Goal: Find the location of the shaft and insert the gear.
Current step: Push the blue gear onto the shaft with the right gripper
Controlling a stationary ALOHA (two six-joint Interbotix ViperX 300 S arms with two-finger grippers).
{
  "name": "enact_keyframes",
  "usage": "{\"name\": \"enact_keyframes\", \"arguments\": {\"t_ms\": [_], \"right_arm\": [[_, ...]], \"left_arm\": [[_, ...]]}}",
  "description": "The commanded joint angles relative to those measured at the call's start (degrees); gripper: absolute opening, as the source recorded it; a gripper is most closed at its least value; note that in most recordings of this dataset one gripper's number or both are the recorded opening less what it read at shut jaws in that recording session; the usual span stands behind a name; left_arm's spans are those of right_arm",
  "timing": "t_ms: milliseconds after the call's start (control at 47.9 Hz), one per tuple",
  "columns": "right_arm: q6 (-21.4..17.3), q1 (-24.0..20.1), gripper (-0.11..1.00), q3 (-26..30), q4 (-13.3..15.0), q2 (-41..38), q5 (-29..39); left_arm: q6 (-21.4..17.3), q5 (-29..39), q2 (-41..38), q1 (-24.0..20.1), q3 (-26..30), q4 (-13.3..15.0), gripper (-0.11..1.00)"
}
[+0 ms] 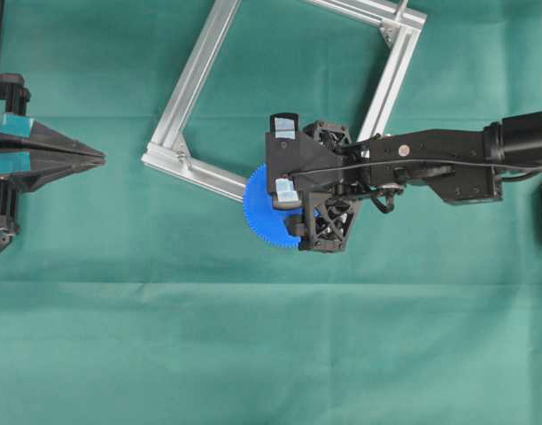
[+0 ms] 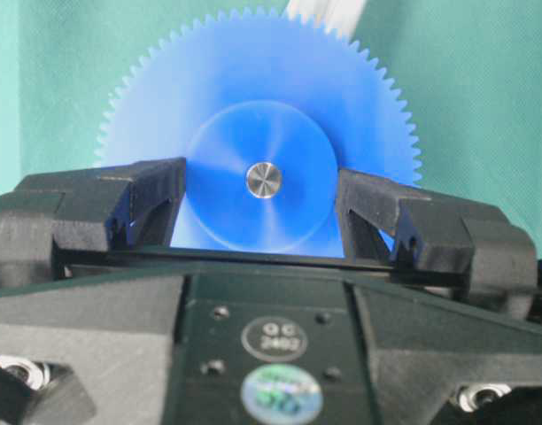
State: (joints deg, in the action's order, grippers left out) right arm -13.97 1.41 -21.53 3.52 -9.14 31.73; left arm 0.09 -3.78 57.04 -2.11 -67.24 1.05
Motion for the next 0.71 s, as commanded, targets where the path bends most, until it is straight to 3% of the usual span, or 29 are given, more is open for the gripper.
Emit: {"name": "enact_keyframes", "arguments": {"t_ms": [0,125,355,689], "right_arm": [[-0.09,-0.09,0.69,0.70,-0.09,1.05,-0.44],[0.00,-0.18,0.70,0.70,-0.09,0.97,-0.35],[0.00,-0.09,0.87,0.88,-0.09,1.05,-0.26],[0.09,-0.09,0.88,1.05,0.35,3.25,0.18]], "left_arm": [[0.00,-0.26,-0.44,-0.18,1.49,0.18,0.01],[0.00,-0.26,-0.44,-0.18,1.58,0.18,0.01],[0.00,-0.26,-0.44,-0.18,1.58,0.18,0.01],[0.00,-0.18,-0.44,-0.18,1.58,0.18,0.01]]}}
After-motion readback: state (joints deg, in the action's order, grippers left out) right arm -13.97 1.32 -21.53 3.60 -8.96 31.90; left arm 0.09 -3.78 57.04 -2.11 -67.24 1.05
